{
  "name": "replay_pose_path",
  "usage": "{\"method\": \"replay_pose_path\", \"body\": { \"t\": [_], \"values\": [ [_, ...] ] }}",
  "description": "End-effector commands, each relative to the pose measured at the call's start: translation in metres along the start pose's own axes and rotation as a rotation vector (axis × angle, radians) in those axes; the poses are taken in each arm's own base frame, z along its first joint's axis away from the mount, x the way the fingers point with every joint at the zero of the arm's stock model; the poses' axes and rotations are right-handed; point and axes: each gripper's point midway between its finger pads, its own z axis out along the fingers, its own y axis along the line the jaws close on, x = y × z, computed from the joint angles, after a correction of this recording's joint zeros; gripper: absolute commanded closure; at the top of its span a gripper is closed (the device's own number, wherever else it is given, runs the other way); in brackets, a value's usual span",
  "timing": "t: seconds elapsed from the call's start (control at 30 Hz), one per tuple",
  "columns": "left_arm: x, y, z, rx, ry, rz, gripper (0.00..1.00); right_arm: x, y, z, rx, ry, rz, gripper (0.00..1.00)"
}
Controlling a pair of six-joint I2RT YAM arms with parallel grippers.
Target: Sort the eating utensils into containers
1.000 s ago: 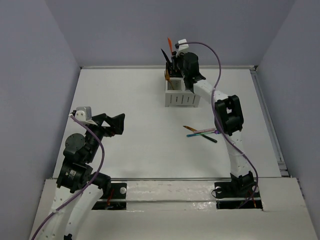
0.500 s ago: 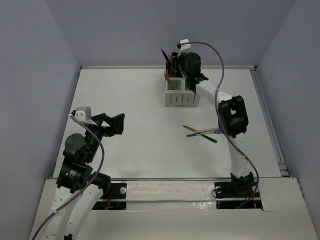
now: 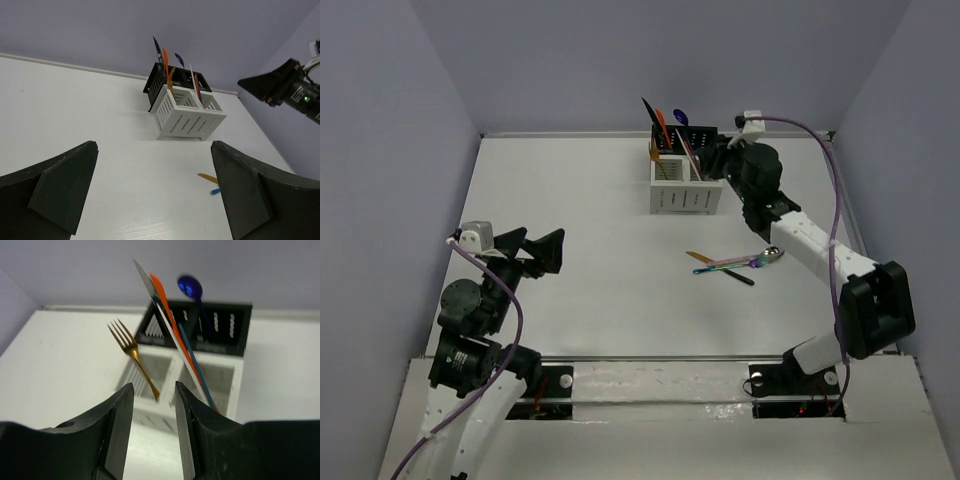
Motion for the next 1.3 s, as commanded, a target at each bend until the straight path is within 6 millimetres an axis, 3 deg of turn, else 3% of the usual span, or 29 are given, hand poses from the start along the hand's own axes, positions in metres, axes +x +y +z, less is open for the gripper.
{"method": "replay_pose_path", "body": {
  "t": [0.0,0.1,0.17,0.2,0.23,0.4,0.53,0.7,0.83,0.93,1.1,1.27],
  "values": [
    [-0.012,-0.012,-0.003,0.059,-0.045,0.002,0.01,0.065,-0.045,-0.057,0.242,0.171,0.151,0.58],
    [-0.012,-0.015,-0.005,0.072,-0.047,0.0,0.01,0.105,-0.07,-0.093,0.386,0.278,0.173,0.61],
    [-0.012,-0.015,-0.006,0.072,-0.047,0.0,0.01,0.107,-0.078,-0.113,0.438,0.288,0.188,0.63],
    [-0.014,-0.015,-0.007,0.071,-0.052,0.0,0.01,0.12,-0.088,-0.127,0.499,0.316,0.195,0.63],
    [-0.014,-0.014,-0.008,0.07,-0.054,0.0,0.01,0.118,-0.091,-0.135,0.518,0.305,0.203,0.64],
    [-0.012,-0.011,-0.013,0.06,-0.054,0.0,0.01,0.148,-0.117,-0.171,0.678,0.363,0.192,0.64],
    [-0.012,-0.011,-0.013,0.06,-0.055,-0.002,0.01,0.172,-0.121,-0.179,0.696,0.432,0.18,0.7],
    [-0.012,-0.012,-0.013,0.062,-0.053,0.0,0.01,0.187,-0.097,-0.173,0.548,0.553,0.171,0.7],
    [-0.012,-0.012,-0.014,0.064,-0.055,-0.002,0.01,0.196,-0.081,-0.178,0.46,0.622,0.191,0.6],
    [-0.012,-0.013,-0.014,0.068,-0.055,-0.002,0.01,0.207,-0.087,-0.191,0.496,0.657,0.19,0.58],
    [-0.013,-0.015,-0.015,0.079,-0.057,-0.003,0.01,0.218,-0.085,-0.194,0.483,0.683,0.224,0.55],
    [-0.014,-0.016,-0.017,0.084,-0.06,-0.004,0.01,0.227,-0.085,-0.19,0.456,0.699,0.255,0.41]
  ]
}}
